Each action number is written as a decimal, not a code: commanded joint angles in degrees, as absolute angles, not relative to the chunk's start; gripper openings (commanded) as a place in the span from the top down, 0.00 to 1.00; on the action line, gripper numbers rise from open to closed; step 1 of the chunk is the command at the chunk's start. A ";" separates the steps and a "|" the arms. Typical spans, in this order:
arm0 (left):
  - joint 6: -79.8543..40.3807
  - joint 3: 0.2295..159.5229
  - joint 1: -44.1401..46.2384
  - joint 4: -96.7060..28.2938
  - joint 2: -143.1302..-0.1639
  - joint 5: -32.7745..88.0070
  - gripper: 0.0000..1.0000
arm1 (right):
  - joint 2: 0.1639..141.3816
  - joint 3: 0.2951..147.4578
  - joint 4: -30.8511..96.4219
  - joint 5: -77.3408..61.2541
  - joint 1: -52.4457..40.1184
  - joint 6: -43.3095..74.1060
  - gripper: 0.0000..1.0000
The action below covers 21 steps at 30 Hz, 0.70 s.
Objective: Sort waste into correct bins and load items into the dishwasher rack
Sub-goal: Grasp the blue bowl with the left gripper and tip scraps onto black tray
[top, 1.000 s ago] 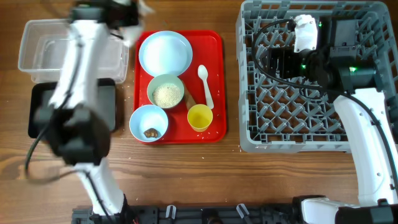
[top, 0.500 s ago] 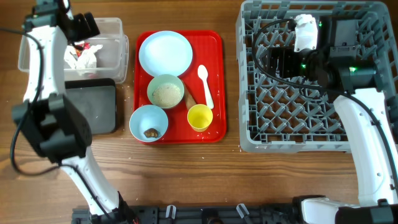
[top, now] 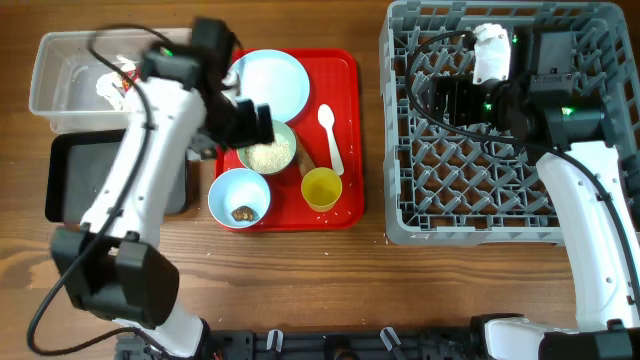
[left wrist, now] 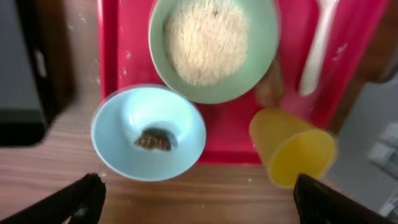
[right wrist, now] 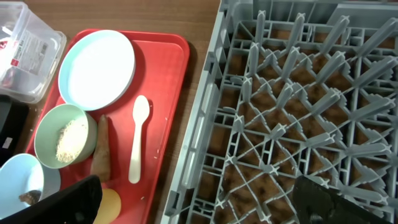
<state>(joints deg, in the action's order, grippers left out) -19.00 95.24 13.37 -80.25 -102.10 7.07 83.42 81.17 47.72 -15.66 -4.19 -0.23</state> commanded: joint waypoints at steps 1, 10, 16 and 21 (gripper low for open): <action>-24.25 79.85 18.48 -68.55 -96.12 4.49 0.05 | 84.23 82.37 47.62 -16.43 -4.32 0.16 0.01; -24.91 53.87 20.84 -42.15 -96.16 4.38 0.49 | 84.99 81.25 48.73 -16.47 -4.32 0.25 0.00; -24.88 55.92 20.71 -43.72 -95.48 6.26 0.96 | 84.99 81.25 48.62 -16.43 -4.32 0.40 0.00; -20.47 71.20 19.20 -59.11 -90.48 7.07 0.96 | 84.99 81.25 47.90 -16.45 -4.32 0.40 0.00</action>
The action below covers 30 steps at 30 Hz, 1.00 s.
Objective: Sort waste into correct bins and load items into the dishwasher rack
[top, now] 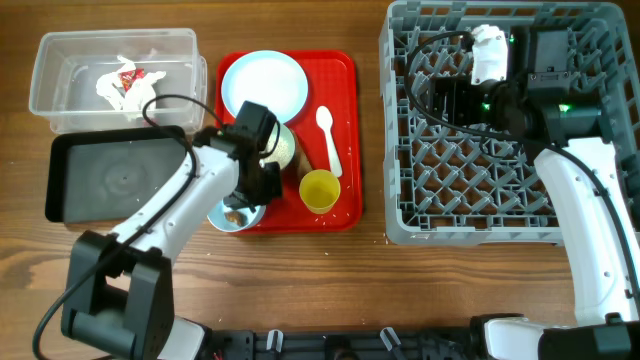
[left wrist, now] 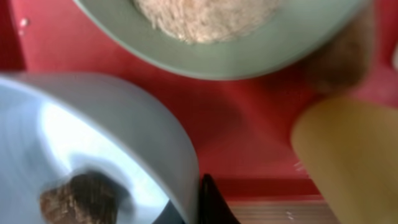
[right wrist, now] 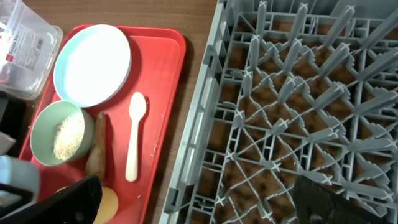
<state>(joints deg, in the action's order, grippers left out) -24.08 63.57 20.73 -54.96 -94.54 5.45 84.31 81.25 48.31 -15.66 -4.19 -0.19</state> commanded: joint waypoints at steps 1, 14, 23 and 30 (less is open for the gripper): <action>-18.11 74.48 16.56 -62.48 -89.01 7.27 0.96 | 84.99 81.25 47.75 -16.45 -4.32 0.45 0.00; 19.09 73.17 -43.77 -57.54 -109.40 73.69 0.96 | 84.99 81.25 46.15 -16.64 -4.32 2.15 0.00; 14.41 75.94 -46.06 -60.53 -113.27 89.86 0.96 | 84.99 81.25 45.89 -16.62 -4.32 2.13 0.00; -8.64 77.19 -11.05 -65.01 -82.04 13.34 0.96 | 84.99 81.25 45.47 -16.64 -4.32 3.07 0.00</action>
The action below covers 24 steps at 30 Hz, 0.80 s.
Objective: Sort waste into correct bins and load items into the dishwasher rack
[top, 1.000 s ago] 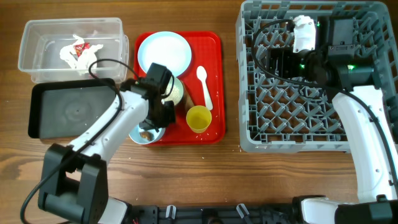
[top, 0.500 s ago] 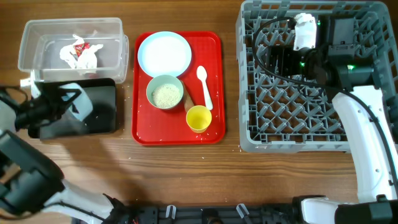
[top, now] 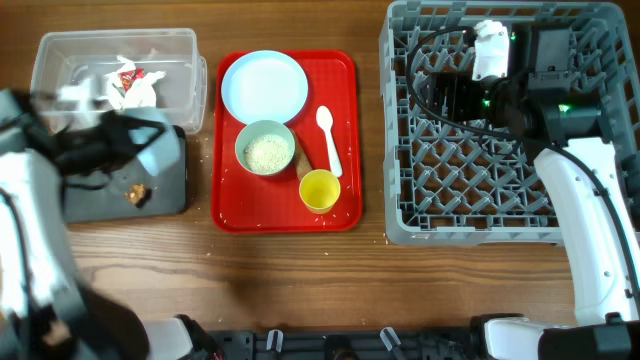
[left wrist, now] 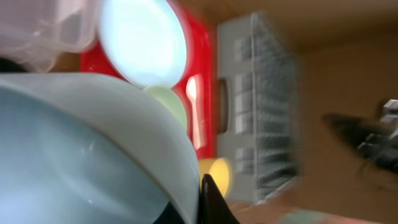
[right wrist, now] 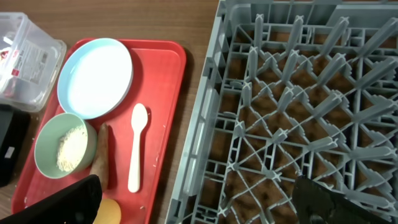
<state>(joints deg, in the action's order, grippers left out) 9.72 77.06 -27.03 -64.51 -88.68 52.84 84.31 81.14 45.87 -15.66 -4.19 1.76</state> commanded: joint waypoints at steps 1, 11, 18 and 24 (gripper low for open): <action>-13.58 76.84 -3.84 -64.99 -81.65 7.31 0.96 | 84.99 81.25 45.45 -16.62 -4.32 3.03 0.00; -30.74 63.86 28.05 -50.52 -99.83 -7.18 0.96 | 84.99 81.25 45.58 -16.62 -4.32 3.03 0.00; -26.11 71.83 27.86 -56.01 -97.51 -7.14 0.33 | 84.99 81.25 45.89 -16.62 -4.32 3.03 0.00; 0.56 74.87 27.75 -45.34 -101.43 -6.70 0.38 | 84.99 81.25 46.76 -16.60 -4.32 3.03 0.01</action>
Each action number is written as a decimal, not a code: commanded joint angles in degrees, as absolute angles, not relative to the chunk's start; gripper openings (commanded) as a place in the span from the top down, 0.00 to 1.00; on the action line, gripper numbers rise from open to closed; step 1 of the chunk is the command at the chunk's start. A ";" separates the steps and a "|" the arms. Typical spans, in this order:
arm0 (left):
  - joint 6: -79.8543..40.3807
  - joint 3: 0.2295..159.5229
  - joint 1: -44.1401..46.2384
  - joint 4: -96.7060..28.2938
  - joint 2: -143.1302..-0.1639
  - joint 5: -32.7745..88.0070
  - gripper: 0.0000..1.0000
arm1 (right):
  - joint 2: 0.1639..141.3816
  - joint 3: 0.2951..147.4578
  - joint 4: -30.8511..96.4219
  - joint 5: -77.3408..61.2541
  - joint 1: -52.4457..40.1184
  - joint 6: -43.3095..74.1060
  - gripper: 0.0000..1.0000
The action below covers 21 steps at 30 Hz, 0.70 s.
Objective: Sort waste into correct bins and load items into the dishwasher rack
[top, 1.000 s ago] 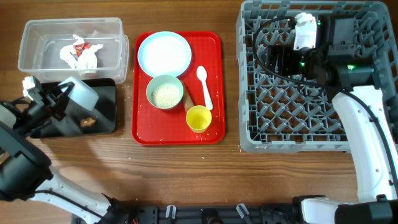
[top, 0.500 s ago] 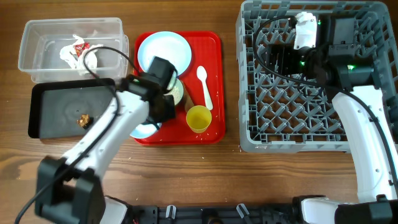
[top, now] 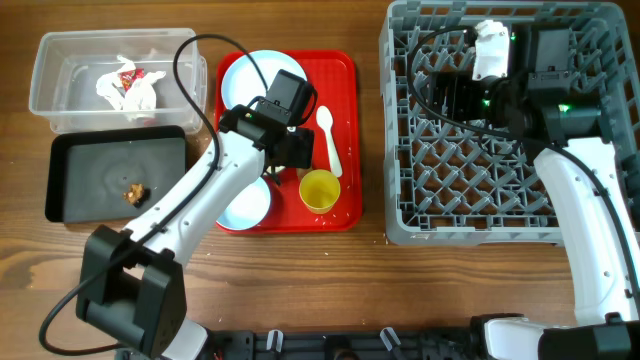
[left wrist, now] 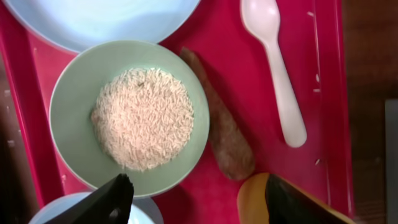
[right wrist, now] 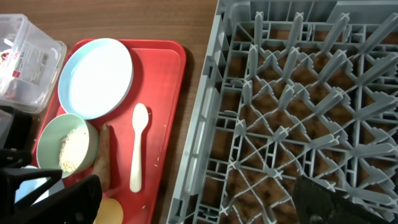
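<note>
On the red tray (top: pixel 345 70) sit a pale blue plate (top: pixel 262 85), a green bowl of rice (left wrist: pixel 129 118), a brown food piece (left wrist: pixel 221 134), a white spoon (left wrist: pixel 277 78), a yellow cup (top: pixel 320 190) and an empty light blue bowl (top: pixel 245 205). My left gripper (left wrist: pixel 198 204) hangs open just above the tray, its fingers straddling the gap between rice bowl, blue bowl and cup. A brown scrap (top: pixel 132 192) lies in the black bin (top: pixel 100 160). My right gripper (right wrist: pixel 199 205) is open over the grey dishwasher rack (top: pixel 500 215), holding nothing.
A clear plastic bin (top: pixel 60 110) with wrappers stands at the back left, behind the black bin. The rack's upright tines (right wrist: pixel 292 93) fill the right side. Bare wooden table (top: pixel 300 280) runs along the front.
The left gripper has let go of the light blue bowl, which now sits empty at the tray's front left. The gripper has moved from the black bin to above the rice bowl and is open.
First my left gripper hovered open over the tray, the blue bowl holding a brown scrap. Then it was shut on that bowl's rim. Then the bowl was over the black bin with the scrap lying inside. Now the bowl is back on the tray. The right arm stayed over the rack.
</note>
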<state>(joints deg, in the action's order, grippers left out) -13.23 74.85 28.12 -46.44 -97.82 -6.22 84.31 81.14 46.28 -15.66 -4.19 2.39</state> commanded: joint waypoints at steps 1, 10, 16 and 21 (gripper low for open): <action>4.25 74.87 27.75 -45.45 -103.46 -6.22 0.41 | 84.99 81.25 46.89 -16.60 -4.32 3.03 0.00; 10.09 74.89 27.68 -44.66 -113.25 -6.09 0.96 | 85.06 81.25 47.18 -16.40 -4.32 3.01 0.00; 7.44 86.85 26.17 -51.55 -108.64 -6.04 0.96 | 85.21 81.25 47.16 -16.40 -4.32 3.01 0.00; -1.06 95.66 15.44 -58.26 -100.77 5.04 0.96 | 85.32 81.25 47.13 -16.43 -4.32 3.07 0.00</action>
